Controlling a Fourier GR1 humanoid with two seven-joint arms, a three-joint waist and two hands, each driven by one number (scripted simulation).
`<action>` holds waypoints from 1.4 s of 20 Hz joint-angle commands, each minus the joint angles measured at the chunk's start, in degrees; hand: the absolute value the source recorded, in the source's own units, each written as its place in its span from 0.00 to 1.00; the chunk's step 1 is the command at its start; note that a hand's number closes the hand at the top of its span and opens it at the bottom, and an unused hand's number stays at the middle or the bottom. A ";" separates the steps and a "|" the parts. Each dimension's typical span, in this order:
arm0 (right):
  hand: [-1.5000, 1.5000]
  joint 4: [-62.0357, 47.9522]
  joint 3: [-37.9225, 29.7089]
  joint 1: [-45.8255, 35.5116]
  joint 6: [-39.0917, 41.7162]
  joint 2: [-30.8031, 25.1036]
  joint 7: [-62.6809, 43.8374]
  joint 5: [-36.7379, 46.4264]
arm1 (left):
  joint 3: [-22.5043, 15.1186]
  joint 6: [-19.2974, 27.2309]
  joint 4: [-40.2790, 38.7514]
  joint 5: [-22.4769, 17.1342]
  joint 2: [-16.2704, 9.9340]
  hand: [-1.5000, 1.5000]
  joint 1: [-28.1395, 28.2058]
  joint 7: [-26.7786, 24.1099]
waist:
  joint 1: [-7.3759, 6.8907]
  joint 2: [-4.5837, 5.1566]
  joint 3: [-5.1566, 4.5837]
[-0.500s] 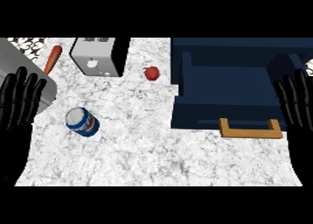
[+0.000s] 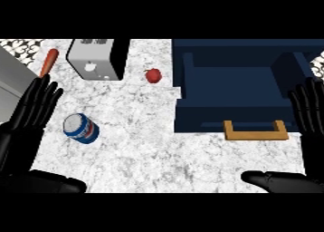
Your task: Pick up the can, place it into the drawer and close the drawer
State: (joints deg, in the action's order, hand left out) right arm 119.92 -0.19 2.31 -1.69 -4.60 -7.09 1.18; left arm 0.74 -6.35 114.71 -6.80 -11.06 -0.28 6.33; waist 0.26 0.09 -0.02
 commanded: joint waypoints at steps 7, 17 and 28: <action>0.00 -3.65 -3.06 5.67 1.67 -0.22 -0.21 -0.54 | 2.76 -1.11 2.81 -2.70 -2.11 0.00 -1.41 13.60 | -0.22 -0.12 0.04; 0.00 -0.59 -7.13 10.63 6.35 -1.57 2.33 -4.58 | 5.98 -0.12 0.12 -3.82 0.22 0.00 -2.64 15.69 | 0.06 -0.11 0.03; 0.00 0.11 -9.77 12.43 8.57 -0.79 1.84 -5.55 | 7.79 -3.55 -8.43 -1.98 1.53 0.00 -0.02 6.72 | -0.12 -0.13 0.02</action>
State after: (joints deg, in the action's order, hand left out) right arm 119.23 -8.47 12.74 5.52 -5.33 -5.96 -3.50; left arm 7.09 -7.76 108.82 -7.93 -9.81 -2.88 17.25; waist 0.18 -0.02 0.00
